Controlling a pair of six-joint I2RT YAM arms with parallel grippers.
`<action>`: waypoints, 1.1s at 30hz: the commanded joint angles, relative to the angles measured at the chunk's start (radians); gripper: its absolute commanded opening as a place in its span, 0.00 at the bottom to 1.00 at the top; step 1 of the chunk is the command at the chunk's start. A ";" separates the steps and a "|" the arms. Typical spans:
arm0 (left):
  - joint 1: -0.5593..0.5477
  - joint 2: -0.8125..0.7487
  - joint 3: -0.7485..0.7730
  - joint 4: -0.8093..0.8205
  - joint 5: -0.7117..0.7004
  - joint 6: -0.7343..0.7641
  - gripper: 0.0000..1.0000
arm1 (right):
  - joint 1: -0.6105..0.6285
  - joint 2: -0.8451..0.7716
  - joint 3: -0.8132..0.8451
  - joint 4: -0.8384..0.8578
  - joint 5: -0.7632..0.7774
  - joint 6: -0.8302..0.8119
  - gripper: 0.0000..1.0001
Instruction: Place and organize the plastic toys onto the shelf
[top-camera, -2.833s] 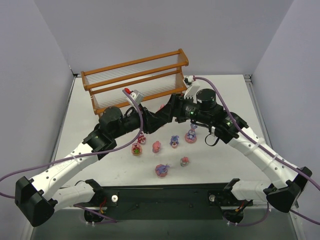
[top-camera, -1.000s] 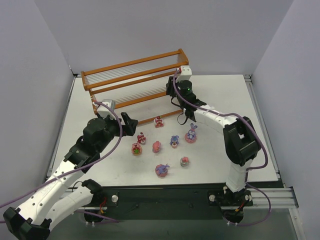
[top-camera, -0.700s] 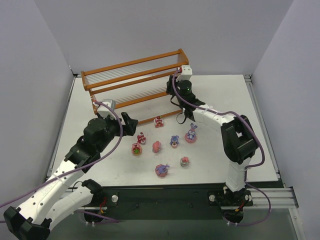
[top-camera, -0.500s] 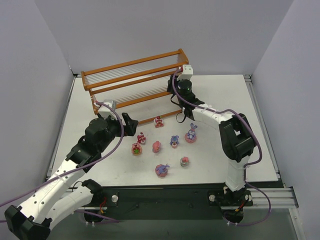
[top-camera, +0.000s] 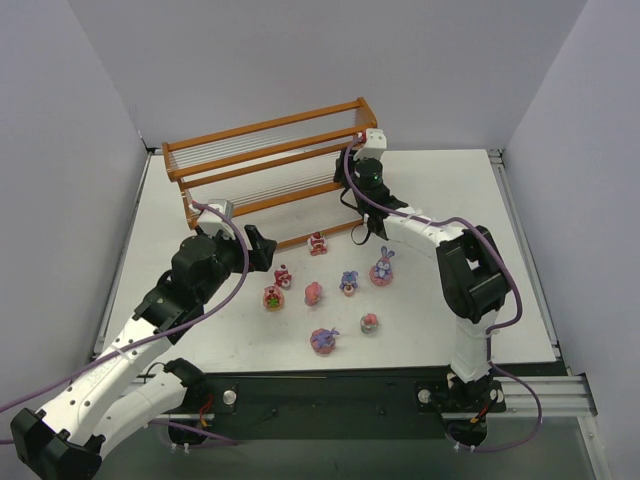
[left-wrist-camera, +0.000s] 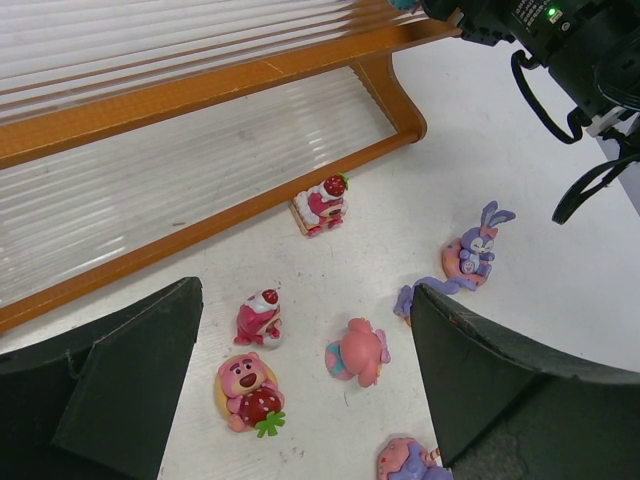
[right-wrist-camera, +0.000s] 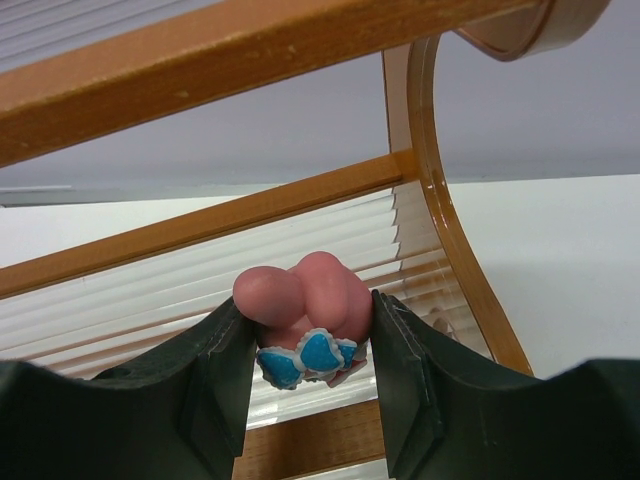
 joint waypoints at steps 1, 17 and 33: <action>0.006 -0.003 0.010 0.036 -0.012 0.019 0.95 | 0.001 0.004 0.034 0.041 0.038 0.018 0.40; 0.012 -0.015 0.015 0.025 0.004 0.030 0.95 | 0.019 -0.048 0.034 -0.008 0.055 0.042 0.72; 0.016 -0.071 0.062 -0.094 0.022 -0.050 0.96 | 0.029 -0.310 0.011 -0.311 0.038 0.126 0.94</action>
